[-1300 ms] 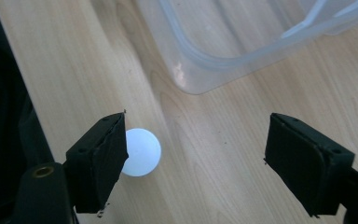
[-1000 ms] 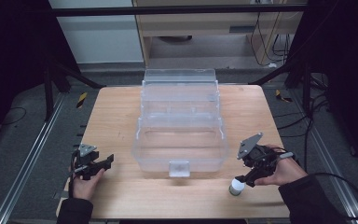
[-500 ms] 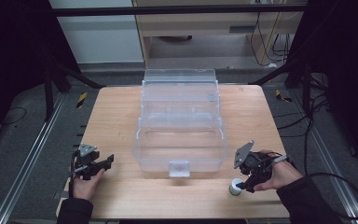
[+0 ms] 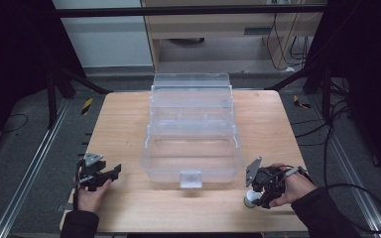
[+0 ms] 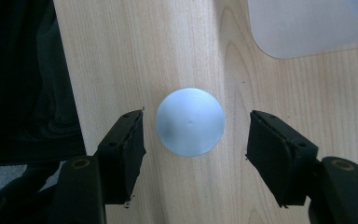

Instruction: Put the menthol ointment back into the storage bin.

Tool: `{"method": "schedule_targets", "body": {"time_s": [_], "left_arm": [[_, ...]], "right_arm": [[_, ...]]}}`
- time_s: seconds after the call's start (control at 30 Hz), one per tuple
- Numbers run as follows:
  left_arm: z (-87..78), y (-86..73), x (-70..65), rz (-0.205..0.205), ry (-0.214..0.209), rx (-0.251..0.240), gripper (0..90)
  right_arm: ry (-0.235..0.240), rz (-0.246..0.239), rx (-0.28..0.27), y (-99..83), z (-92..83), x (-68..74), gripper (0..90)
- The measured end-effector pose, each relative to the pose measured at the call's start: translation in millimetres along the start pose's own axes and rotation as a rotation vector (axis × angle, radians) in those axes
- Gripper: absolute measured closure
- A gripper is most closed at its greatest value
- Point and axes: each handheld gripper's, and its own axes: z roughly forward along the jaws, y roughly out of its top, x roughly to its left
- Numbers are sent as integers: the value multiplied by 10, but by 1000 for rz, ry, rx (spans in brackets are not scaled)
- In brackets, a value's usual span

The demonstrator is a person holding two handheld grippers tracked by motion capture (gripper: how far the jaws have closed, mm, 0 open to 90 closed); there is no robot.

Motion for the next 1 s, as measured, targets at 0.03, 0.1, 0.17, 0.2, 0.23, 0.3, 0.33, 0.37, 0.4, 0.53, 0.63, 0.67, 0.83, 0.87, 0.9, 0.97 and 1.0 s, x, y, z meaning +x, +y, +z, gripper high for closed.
{"method": "schedule_targets", "body": {"time_s": [0.03,0.1,0.17,0.2,0.23,0.3,0.33,0.37,0.4,0.53,0.63,0.67,0.83,0.87,0.9,0.97,1.0], "left_arm": [[2,0,0,0,-1,1,357],[2,0,-1,0,-1,0,357],[2,0,0,0,-1,0,357],[3,0,1,0,-2,1,357],[4,-1,1,0,-1,2,357],[2,0,1,0,-2,1,357],[2,0,1,0,-2,1,357],[2,0,1,0,-2,1,357],[3,0,1,1,-1,2,357],[3,-1,2,0,-2,2,357],[4,-1,1,1,-1,2,357],[3,0,1,1,-1,2,357],[3,-1,4,1,-1,3,357],[3,-1,4,1,-1,3,358],[3,0,3,1,-1,2,358],[3,0,3,1,-2,2,358],[3,0,3,1,-1,2,358]], "right_arm": [[3,1,5,4,11,6,370],[5,-6,14,14,34,13,374],[5,-14,18,24,56,14,376],[5,-12,24,31,67,16,377],[6,-19,27,37,80,13,379],[9,-18,39,50,104,15,384],[8,-25,41,54,125,13,390],[12,-24,47,57,134,15,392],[17,-25,51,62,154,17,395],[24,-29,67,68,207,17,413],[26,-43,67,78,226,4,433],[26,-37,66,84,233,7,436],[32,-33,86,101,263,-3,463],[32,-33,86,101,263,-3,463],[29,-43,86,104,280,-14,483],[31,-34,95,107,285,-14,490],[36,-32,107,117,293,-12,498]]}}
